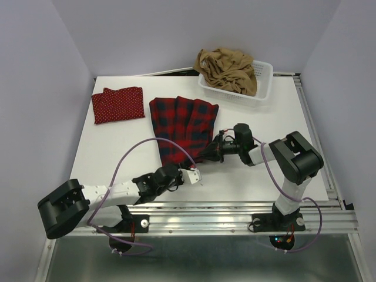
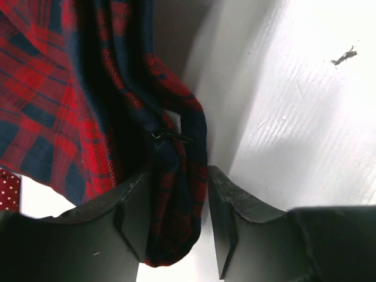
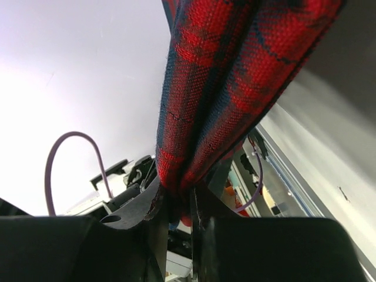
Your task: Fold and stack the skirts
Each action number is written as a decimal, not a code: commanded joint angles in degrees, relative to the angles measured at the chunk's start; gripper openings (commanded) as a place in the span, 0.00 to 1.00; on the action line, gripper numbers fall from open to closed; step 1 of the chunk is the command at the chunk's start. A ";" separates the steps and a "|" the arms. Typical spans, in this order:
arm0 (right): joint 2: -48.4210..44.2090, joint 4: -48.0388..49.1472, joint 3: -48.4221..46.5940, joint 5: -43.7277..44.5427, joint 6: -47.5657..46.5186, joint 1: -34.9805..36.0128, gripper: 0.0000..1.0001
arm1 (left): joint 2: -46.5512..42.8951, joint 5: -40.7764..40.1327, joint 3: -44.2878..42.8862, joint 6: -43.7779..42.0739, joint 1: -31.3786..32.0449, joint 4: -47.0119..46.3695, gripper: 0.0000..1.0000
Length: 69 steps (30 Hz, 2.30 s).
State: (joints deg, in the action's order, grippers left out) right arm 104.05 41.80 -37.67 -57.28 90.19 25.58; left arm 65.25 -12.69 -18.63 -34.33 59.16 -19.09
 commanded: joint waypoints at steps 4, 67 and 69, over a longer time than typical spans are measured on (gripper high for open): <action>-2.89 -0.66 0.76 -4.86 -3.52 0.34 0.01 | -3.02 -1.64 0.09 0.84 0.08 -0.25 0.34; -2.89 6.43 -1.79 -5.30 4.63 0.34 0.01 | -0.65 25.45 -17.15 2.24 -5.02 19.37 0.99; -2.80 8.81 -1.53 -5.39 7.01 0.34 0.01 | -1.00 21.33 -15.21 2.42 -5.02 15.14 0.98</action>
State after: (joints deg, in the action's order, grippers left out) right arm 103.70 42.24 -37.85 -61.32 92.73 25.58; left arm 65.43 13.21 -36.56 -32.60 54.26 2.94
